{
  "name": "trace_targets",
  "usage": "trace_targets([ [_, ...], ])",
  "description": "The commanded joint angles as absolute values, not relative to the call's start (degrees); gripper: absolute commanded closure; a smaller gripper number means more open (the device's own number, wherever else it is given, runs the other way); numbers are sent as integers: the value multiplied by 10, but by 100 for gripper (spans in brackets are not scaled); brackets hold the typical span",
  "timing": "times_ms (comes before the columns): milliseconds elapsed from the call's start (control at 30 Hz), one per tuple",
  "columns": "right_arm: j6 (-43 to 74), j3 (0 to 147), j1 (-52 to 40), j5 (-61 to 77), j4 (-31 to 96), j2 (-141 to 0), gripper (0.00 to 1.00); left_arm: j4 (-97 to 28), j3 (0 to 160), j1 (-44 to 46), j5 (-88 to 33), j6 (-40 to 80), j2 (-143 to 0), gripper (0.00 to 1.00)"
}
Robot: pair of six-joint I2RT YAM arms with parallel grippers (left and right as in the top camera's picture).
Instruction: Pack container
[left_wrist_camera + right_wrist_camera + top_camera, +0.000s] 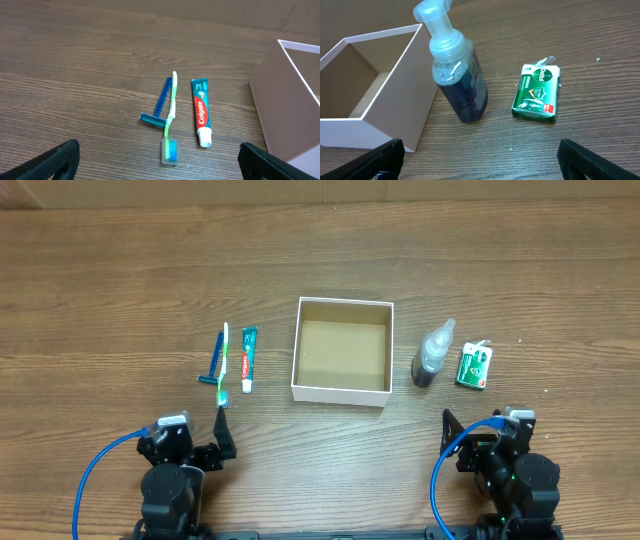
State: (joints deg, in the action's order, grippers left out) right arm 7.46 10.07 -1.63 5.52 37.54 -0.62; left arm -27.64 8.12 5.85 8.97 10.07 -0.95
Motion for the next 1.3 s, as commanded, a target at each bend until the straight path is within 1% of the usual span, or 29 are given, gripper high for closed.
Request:
trace_targets([
  [0,72,91,-18,52,377,-2,0,-276,77,53,85,94,-3,0],
  [733,72,91,-18,52,377,-2,0,-276,77,53,85,94,-3,0],
  [833,72,91,-18,25,356,-2,0,-276,77,53,85,94,-3,0],
  [867,76,91,-18,37,325,-2,0,-276,77,53,85,94,-3,0],
  [933,139,91,-18,146,237,-2,0,-276,77,53,85,94,-3,0],
  [1000,193,91,-18,226,187,-2,0,-276,77,53,85,94,-3,0],
  [1100,196,97,-18,256,142,-2,0,-276,77,53,85,94,-3,0],
  [1167,196,136,-18,238,167,-13,0,-276,77,53,85,94,-3,0],
  [1267,160,272,-18,180,263,-110,0,-276,77,53,85,94,-3,0],
])
